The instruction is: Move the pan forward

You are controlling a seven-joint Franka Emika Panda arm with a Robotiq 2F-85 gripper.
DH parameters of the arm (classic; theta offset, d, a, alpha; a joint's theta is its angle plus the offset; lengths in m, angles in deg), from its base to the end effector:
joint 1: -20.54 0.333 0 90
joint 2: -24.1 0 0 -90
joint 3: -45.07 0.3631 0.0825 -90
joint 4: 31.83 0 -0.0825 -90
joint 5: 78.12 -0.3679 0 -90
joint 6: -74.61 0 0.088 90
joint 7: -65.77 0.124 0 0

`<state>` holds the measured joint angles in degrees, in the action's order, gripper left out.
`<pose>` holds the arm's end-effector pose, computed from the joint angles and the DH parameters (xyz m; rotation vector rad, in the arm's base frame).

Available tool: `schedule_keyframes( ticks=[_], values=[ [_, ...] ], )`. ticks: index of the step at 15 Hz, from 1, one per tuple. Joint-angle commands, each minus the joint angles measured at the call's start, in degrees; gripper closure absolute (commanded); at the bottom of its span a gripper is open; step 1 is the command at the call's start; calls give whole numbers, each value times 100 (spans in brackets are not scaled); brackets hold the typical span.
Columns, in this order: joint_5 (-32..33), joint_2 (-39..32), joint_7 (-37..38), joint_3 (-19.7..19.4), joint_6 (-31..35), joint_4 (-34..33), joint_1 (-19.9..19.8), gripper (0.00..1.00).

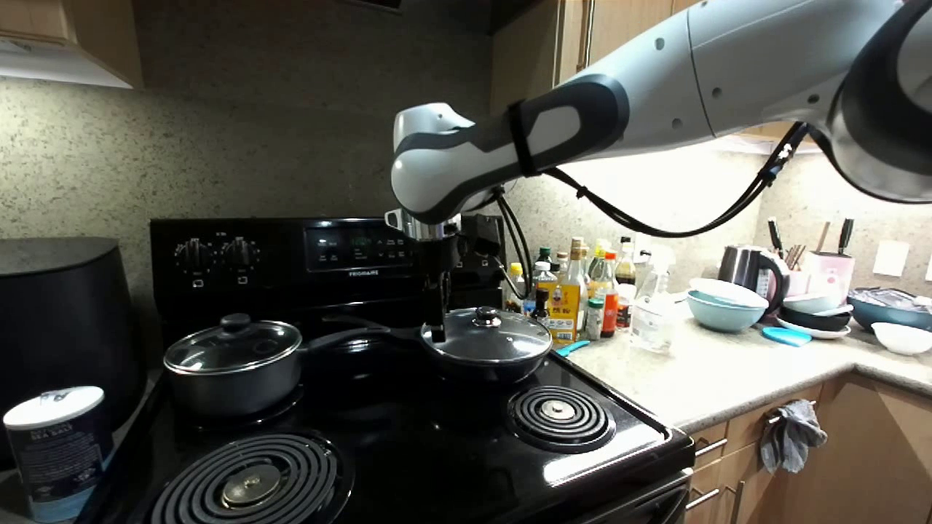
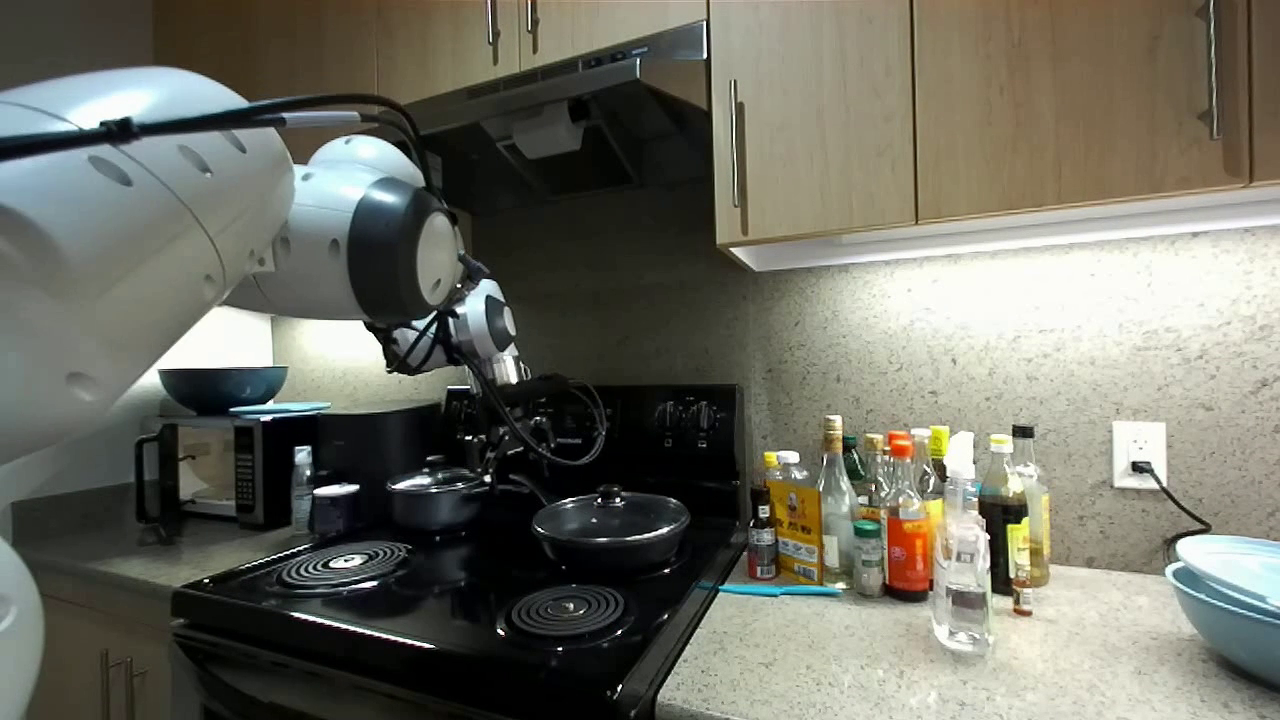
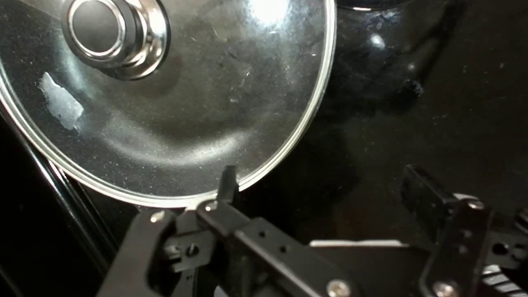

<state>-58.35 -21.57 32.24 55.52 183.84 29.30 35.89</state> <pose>0.7410 0.2696 0.3874 2.5175 1.5146 0.0558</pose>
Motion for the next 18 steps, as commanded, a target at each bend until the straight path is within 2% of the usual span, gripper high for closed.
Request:
schedule_keyframes(
  ticks=[1, 5, 6, 7, 10, 15, 18],
  values=[
    [-108, -525, -202, -106, -230, -728, 79, 0],
    [-95, -947, -117, -219, -489, -1259, 138, 0],
    [57, -887, -29, -164, -664, -1211, 112, 0],
    [1, -783, 0, -108, -365, -933, 41, 0],
    [2, -849, 0, -115, -535, -1077, 52, 0],
    [141, -1273, 286, -245, 97, -1623, 198, 0],
    [155, -1472, 548, -416, 153, -1897, 227, 0]
  ],
)
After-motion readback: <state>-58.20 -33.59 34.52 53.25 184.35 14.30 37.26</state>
